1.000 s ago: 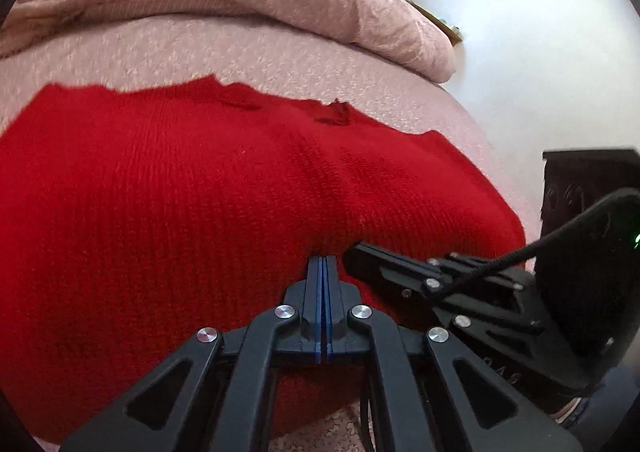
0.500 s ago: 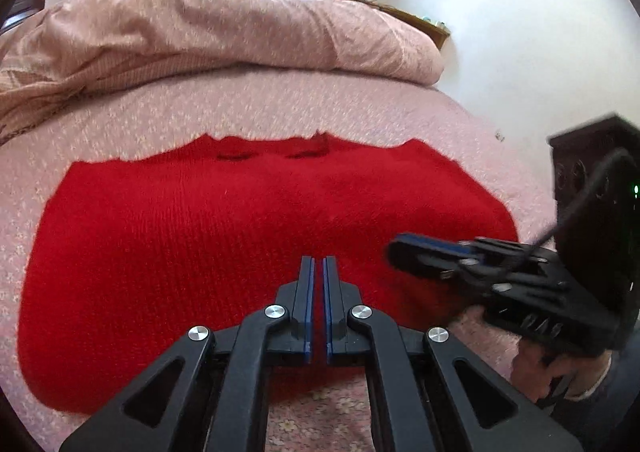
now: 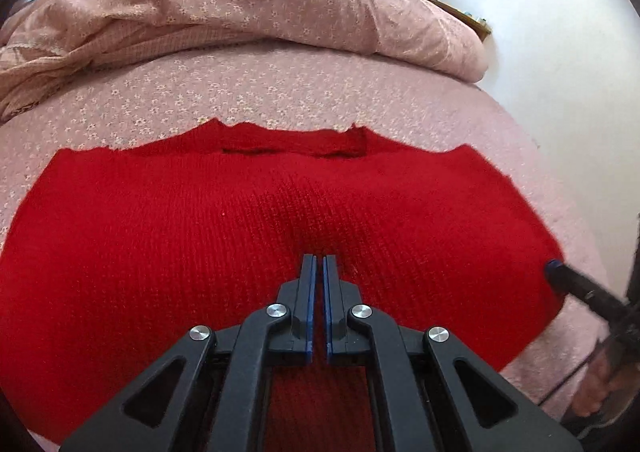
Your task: Fold small clothes
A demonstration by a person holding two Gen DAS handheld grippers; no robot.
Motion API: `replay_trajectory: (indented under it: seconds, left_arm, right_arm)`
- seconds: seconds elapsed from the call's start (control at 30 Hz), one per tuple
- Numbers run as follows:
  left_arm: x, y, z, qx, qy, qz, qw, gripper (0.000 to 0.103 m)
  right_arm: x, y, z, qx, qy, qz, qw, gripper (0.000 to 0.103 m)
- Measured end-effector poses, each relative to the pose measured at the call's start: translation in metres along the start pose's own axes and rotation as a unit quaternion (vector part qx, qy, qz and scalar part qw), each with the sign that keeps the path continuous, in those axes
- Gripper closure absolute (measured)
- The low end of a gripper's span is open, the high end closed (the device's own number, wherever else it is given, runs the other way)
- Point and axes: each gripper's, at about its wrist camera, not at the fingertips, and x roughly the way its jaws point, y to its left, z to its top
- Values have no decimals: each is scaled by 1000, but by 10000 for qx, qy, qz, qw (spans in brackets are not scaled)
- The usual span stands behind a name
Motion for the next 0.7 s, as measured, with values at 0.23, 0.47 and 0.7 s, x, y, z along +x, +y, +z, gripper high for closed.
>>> replay_trajectory:
  seconds: [0.23,0.47,0.7]
  left_arm:
    - [-29,-12,3,313,-274,112,9991,103]
    - [-34,-24,-7,267,-40,-349,9990,94]
    - [-27,-21,-12,281,45,-516,9983,94]
  right_arm:
    - [-31,-12,15,-140,-429,-157,9989,14]
    - [-12,-68,13,767,333,728,9938,5]
    - [15,-84,5,1221,866,1028,9834,5]
